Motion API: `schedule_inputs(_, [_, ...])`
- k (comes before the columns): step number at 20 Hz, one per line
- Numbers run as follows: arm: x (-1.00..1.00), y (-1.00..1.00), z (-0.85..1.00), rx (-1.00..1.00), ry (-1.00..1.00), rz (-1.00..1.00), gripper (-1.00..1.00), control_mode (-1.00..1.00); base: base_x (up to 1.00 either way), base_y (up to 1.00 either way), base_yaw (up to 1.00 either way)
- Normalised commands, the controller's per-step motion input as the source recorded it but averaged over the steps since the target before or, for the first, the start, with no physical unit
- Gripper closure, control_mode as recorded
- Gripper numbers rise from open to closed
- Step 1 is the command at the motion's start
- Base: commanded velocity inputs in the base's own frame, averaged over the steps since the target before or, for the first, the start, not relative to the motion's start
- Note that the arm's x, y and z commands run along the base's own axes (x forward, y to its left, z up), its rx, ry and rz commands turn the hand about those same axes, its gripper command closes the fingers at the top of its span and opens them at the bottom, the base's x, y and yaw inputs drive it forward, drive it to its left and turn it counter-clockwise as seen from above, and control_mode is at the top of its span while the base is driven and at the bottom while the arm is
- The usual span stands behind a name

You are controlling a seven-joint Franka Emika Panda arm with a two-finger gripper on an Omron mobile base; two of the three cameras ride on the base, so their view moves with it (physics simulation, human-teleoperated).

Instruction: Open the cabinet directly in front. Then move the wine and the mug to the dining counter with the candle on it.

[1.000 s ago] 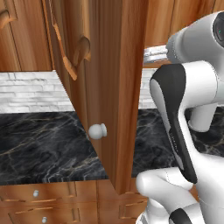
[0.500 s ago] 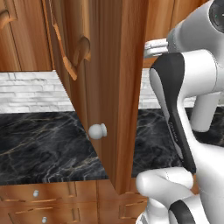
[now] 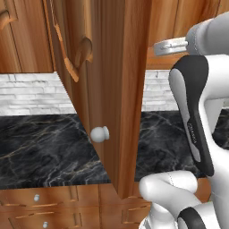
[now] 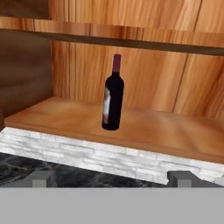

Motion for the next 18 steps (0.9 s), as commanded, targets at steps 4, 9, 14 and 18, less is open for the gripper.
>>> schedule_inputs(4, [0.31,0.0,0.0,0.0,-0.09,-0.03,-1.0,-1.0,0.0,0.0,0.0])
schedule_inputs(9, [0.11,0.0,0.0,0.0,0.0,0.0,-1.0,-1.0,0.0,0.0,0.0])
schedule_inputs(14, [0.5,0.11,0.0,0.0,0.01,0.0,-1.0,-1.0,0.0,0.0,0.0])
schedule_inputs(18, [0.66,0.11,0.0,0.0,0.08,0.0,-1.0,-1.0,0.0,0.0,0.0])
